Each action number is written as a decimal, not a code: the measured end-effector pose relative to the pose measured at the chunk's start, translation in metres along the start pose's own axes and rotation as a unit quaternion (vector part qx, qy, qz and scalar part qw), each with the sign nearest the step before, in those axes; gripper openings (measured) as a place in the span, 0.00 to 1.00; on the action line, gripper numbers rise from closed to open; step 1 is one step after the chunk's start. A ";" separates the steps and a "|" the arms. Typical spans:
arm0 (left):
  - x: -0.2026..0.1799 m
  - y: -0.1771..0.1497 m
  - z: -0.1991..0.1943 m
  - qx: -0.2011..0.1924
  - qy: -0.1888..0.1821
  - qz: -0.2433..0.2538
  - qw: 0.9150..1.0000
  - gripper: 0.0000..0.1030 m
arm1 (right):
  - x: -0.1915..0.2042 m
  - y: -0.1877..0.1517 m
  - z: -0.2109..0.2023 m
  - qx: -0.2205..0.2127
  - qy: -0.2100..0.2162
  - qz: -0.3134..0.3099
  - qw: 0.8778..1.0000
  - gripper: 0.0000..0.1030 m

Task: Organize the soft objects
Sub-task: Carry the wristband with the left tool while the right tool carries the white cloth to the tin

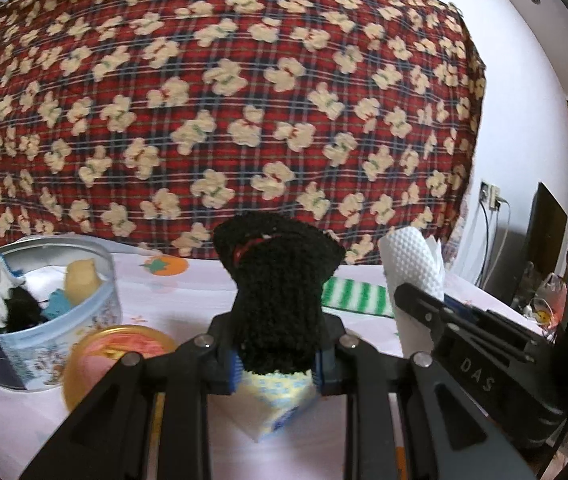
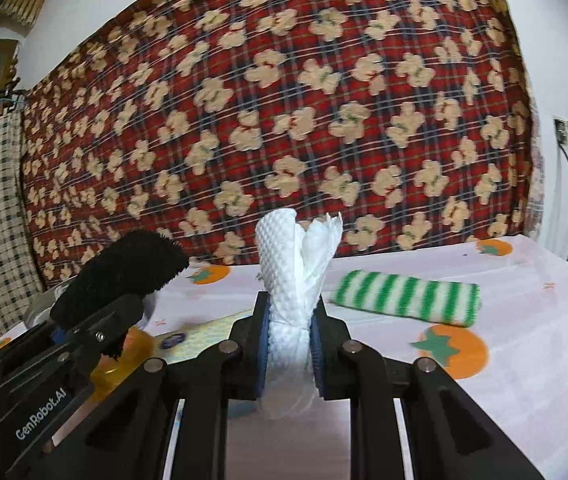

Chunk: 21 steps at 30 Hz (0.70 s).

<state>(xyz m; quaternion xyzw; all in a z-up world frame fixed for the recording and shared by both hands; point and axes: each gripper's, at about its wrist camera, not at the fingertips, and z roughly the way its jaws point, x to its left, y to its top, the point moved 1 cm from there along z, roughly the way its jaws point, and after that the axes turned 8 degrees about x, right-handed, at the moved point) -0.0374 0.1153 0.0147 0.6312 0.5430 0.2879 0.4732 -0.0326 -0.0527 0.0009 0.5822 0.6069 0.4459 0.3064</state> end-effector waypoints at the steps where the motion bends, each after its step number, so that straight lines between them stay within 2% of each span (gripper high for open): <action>1: 0.004 0.000 -0.001 -0.001 0.002 -0.003 1.000 0.23 | 0.005 0.000 0.001 0.001 0.003 -0.003 1.000 0.19; 10: 0.046 0.002 -0.015 -0.012 0.029 -0.013 0.999 0.23 | 0.060 -0.003 0.018 0.012 0.036 -0.036 0.999 0.20; 21: 0.105 0.006 -0.029 -0.023 0.083 -0.018 0.996 0.23 | 0.131 -0.007 0.035 0.017 0.078 -0.066 0.995 0.20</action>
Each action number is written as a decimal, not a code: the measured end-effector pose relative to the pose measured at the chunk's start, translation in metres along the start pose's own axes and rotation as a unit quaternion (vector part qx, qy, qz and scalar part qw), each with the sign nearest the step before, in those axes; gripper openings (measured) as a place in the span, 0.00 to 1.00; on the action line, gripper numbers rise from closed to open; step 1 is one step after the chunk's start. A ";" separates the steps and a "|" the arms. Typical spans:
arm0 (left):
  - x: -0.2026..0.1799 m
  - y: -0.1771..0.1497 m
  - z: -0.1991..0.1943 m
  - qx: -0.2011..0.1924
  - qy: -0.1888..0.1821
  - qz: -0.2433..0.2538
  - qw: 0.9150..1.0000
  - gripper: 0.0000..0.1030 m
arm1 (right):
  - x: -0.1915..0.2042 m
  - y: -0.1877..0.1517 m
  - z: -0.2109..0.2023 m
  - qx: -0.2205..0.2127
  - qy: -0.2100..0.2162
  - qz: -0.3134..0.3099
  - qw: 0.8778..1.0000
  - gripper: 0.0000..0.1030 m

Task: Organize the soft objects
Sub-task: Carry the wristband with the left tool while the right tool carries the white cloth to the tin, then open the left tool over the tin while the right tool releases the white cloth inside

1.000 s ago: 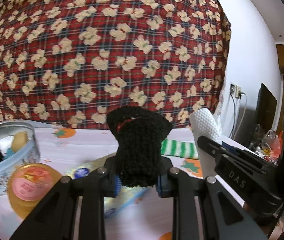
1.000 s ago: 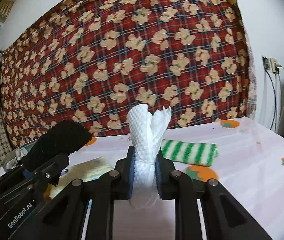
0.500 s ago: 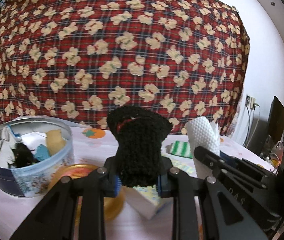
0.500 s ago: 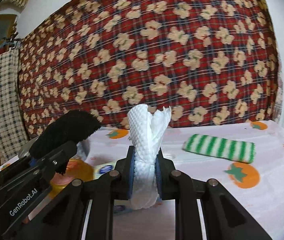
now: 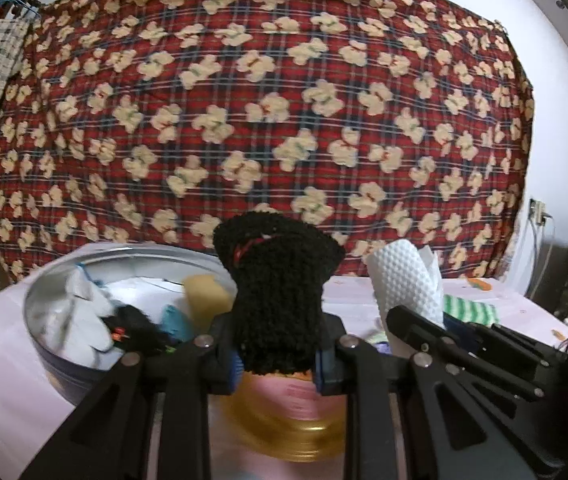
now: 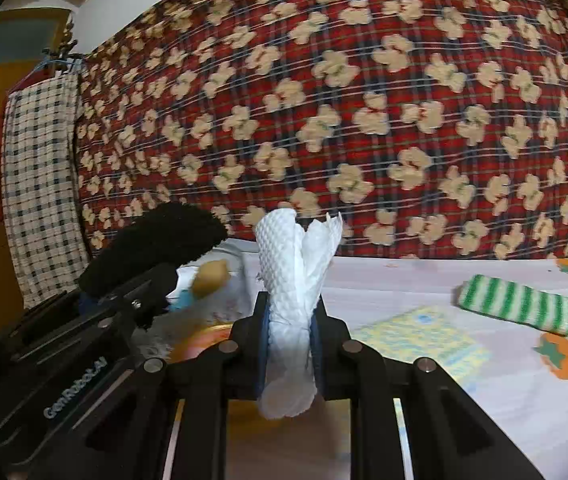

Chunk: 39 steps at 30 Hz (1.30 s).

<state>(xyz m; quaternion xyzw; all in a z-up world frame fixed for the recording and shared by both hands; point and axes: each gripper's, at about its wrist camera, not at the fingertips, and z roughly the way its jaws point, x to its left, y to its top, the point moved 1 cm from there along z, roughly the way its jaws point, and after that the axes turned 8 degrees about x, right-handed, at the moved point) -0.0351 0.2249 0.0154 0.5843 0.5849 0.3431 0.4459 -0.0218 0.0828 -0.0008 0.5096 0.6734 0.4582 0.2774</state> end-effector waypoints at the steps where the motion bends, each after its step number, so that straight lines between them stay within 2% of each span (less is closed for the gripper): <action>1: 0.006 0.001 0.000 -0.001 0.005 -0.001 1.000 0.23 | 0.006 0.001 0.003 0.001 0.004 -0.002 1.000 0.20; 7: 0.038 0.006 0.003 -0.005 0.038 -0.005 0.999 0.23 | 0.043 0.006 0.022 0.001 0.024 -0.016 1.000 0.20; 13: 0.072 0.010 0.007 -0.004 0.059 -0.023 0.998 0.23 | 0.069 0.014 0.046 0.003 0.027 -0.007 1.000 0.20; 26: 0.134 0.029 0.028 -0.007 0.125 -0.047 0.991 0.23 | 0.109 0.034 0.094 -0.002 0.002 0.029 1.000 0.20; 30: 0.149 0.036 0.039 -0.003 0.138 -0.054 0.989 0.23 | 0.114 0.039 0.115 0.019 0.002 0.059 0.998 0.20; 39: 0.163 0.044 0.073 0.032 0.170 -0.049 0.984 0.23 | 0.109 0.048 0.154 0.069 0.010 0.108 0.992 0.20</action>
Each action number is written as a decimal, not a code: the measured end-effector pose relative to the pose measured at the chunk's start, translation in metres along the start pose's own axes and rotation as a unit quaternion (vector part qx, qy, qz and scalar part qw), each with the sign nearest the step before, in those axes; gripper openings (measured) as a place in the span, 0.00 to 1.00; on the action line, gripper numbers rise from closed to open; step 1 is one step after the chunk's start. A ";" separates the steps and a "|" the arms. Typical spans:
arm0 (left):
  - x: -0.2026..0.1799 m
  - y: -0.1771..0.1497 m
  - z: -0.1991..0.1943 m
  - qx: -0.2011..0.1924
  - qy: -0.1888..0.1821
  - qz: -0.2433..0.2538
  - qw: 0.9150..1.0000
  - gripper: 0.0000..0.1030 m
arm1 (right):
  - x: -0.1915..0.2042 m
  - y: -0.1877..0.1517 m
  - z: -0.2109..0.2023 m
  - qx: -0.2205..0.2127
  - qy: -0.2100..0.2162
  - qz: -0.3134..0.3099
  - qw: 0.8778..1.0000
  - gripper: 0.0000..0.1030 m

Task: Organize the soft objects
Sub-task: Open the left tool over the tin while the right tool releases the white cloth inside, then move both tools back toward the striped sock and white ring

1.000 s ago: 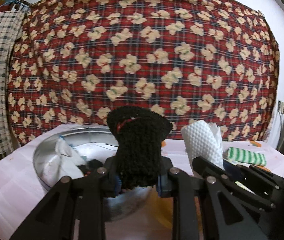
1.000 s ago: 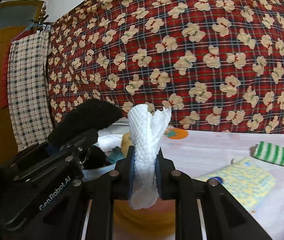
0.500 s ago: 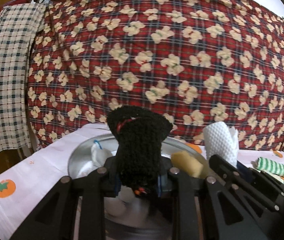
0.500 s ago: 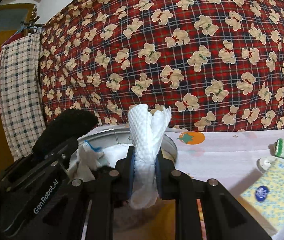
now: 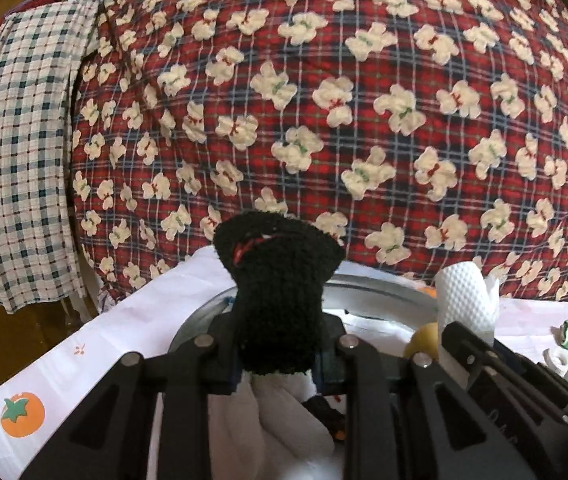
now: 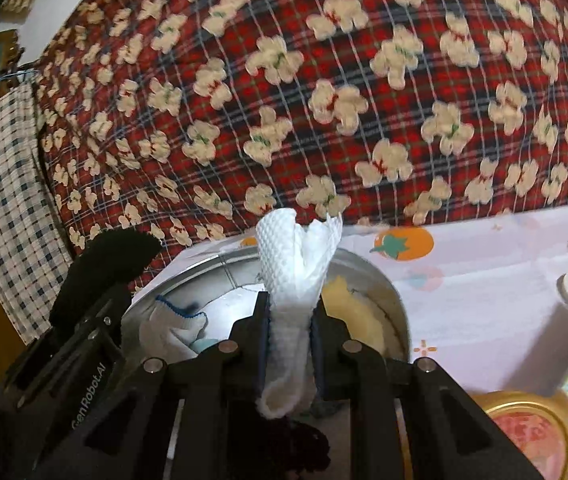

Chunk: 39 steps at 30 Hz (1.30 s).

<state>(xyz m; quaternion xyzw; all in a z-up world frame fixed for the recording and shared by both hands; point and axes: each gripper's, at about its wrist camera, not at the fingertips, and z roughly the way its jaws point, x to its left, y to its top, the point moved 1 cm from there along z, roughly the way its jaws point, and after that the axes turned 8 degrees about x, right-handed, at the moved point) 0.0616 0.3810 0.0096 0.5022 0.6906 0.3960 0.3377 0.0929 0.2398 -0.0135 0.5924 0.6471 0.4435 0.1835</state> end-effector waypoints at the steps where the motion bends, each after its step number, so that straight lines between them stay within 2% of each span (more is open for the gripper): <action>1: 0.001 -0.001 0.003 0.007 0.002 -0.002 1.000 0.23 | -0.001 0.000 0.004 0.008 0.003 0.004 1.000 0.20; 5: 0.000 -0.002 0.006 0.017 0.005 0.000 1.000 0.23 | -0.005 0.001 0.017 0.028 0.023 0.018 0.999 0.20; 10: 0.000 -0.006 0.009 0.037 -0.001 0.007 0.999 0.23 | -0.005 0.002 0.023 0.047 0.072 0.019 0.996 0.20; 12: -0.001 -0.007 0.012 0.052 -0.019 0.010 0.998 0.29 | -0.004 0.003 0.025 0.053 0.088 0.018 0.995 0.20; 14: 0.000 -0.008 0.016 0.069 -0.030 0.008 0.997 0.30 | -0.003 0.004 0.026 0.060 0.107 0.022 0.992 0.22; 16: -0.002 -0.009 0.019 0.074 -0.017 0.016 0.997 0.36 | -0.003 0.005 0.027 0.069 0.112 0.026 0.991 0.23; 17: -0.003 -0.009 0.018 0.070 -0.008 0.019 0.997 0.49 | -0.003 0.005 0.027 0.072 0.114 0.027 0.990 0.25; 18: -0.004 -0.010 0.016 0.061 0.008 0.024 0.998 0.61 | -0.004 0.006 0.026 0.072 0.122 0.030 0.989 0.36; 19: -0.003 -0.009 0.013 0.051 0.015 0.025 0.998 0.65 | -0.004 0.007 0.024 0.069 0.131 0.028 0.989 0.42; 20: -0.001 -0.009 0.007 0.030 0.033 0.018 0.999 0.77 | -0.004 0.009 0.019 0.056 0.117 0.026 0.991 0.53; 21: 0.002 -0.008 0.004 0.022 0.043 0.012 0.999 0.95 | -0.005 0.010 0.014 0.043 0.114 0.025 0.992 0.66; 22: 0.005 -0.008 0.001 0.017 0.048 0.005 0.999 1.00 | -0.005 0.011 0.009 0.029 0.120 0.023 0.992 0.74; 23: 0.009 -0.008 -0.001 0.013 0.046 -0.004 0.999 1.00 | -0.005 0.012 0.006 0.022 0.123 0.021 0.992 0.83; 26: 0.019 -0.008 -0.009 -0.002 0.033 -0.034 0.999 1.00 | -0.006 0.013 -0.009 -0.007 0.114 0.017 0.993 0.83; 28: 0.021 -0.009 -0.011 -0.008 0.036 -0.038 0.999 1.00 | -0.005 0.011 -0.018 -0.024 0.105 0.008 0.994 0.83; 36: 0.014 -0.011 -0.021 -0.039 0.057 -0.015 0.998 1.00 | -0.012 -0.007 -0.045 -0.084 0.022 0.007 0.996 0.83; 39: 0.012 -0.010 -0.023 -0.044 0.060 -0.011 0.997 1.00 | -0.018 -0.012 -0.047 -0.093 0.009 0.010 0.996 0.83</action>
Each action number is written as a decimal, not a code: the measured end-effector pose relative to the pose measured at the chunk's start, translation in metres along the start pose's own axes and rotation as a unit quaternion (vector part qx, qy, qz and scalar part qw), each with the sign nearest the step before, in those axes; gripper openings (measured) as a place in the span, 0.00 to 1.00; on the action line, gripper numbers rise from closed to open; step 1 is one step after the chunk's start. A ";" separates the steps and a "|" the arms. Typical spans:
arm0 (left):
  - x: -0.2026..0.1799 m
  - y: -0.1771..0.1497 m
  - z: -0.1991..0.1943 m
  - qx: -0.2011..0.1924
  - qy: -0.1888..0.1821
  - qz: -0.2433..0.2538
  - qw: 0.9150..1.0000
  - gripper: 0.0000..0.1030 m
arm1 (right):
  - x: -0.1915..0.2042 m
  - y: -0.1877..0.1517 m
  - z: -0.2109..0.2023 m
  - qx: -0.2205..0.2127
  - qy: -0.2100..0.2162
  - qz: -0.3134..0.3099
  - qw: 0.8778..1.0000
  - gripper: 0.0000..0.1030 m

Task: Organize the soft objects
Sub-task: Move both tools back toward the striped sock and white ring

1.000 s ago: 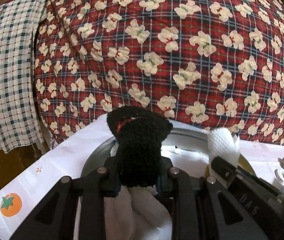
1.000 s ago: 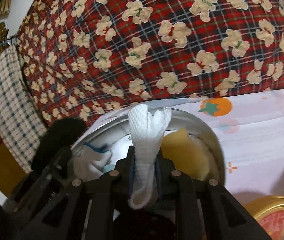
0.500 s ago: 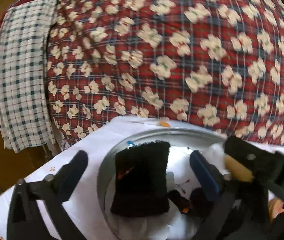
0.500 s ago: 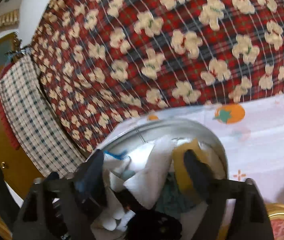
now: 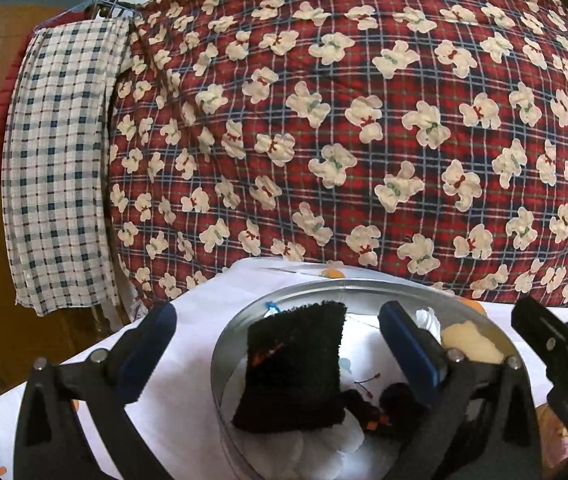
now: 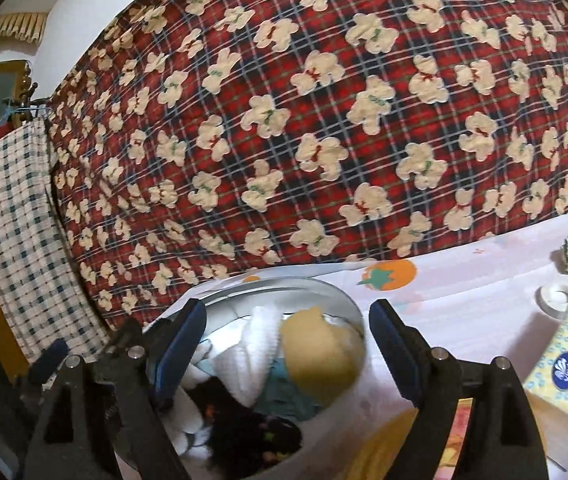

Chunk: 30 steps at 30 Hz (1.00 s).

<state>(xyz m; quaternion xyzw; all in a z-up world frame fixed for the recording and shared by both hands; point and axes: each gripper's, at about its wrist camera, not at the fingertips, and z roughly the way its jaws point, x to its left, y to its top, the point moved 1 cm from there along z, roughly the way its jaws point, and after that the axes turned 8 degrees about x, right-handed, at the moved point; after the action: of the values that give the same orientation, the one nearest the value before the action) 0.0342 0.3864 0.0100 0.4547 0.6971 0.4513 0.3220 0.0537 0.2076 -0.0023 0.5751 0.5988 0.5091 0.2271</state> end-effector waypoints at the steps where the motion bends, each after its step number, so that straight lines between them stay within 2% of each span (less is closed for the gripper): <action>1: 0.001 0.000 0.000 0.000 0.002 -0.001 1.000 1.00 | -0.001 -0.001 -0.001 0.000 -0.002 -0.001 1.000 0.83; 8: 0.005 -0.003 -0.006 -0.002 0.024 -0.012 1.000 1.00 | -0.004 -0.004 -0.018 -0.023 -0.002 -0.009 1.000 0.83; 17: -0.001 -0.008 -0.017 0.001 0.034 -0.010 0.999 1.00 | -0.006 -0.006 -0.026 -0.020 -0.007 -0.023 1.000 0.83; 30: -0.014 -0.022 -0.045 0.009 0.020 -0.017 1.000 0.99 | -0.016 -0.012 -0.059 -0.032 0.004 -0.051 0.998 0.83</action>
<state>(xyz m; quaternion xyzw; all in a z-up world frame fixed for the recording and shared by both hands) -0.0066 0.3546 0.0074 0.4367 0.7149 0.4483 0.3118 0.0011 0.1747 0.0043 0.5340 0.6116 0.5180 0.2690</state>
